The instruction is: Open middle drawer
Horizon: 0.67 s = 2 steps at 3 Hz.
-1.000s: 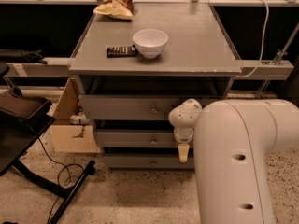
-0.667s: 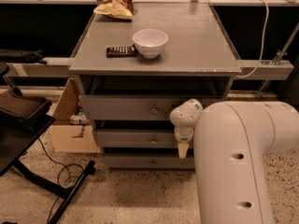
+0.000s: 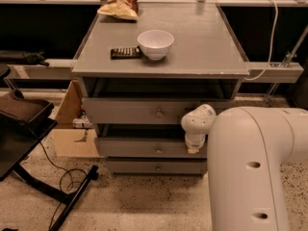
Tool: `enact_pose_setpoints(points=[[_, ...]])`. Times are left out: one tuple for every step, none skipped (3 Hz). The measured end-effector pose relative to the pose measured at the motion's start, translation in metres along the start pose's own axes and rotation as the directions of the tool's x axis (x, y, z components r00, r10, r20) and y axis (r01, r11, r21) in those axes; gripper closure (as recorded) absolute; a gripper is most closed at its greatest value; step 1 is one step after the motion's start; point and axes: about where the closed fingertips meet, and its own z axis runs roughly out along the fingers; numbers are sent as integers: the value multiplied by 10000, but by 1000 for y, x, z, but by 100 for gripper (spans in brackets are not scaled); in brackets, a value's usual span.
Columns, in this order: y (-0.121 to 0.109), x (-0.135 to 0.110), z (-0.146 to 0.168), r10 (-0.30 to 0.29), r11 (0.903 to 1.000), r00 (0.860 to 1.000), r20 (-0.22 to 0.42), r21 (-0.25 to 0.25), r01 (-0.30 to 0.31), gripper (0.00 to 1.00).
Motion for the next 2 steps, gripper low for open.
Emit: enact_pose_setpoints(points=[[1, 12, -6, 130, 9999, 9998, -155, -22, -130, 95], [6, 19, -10, 316, 9995, 9991, -278, -37, -318, 100]])
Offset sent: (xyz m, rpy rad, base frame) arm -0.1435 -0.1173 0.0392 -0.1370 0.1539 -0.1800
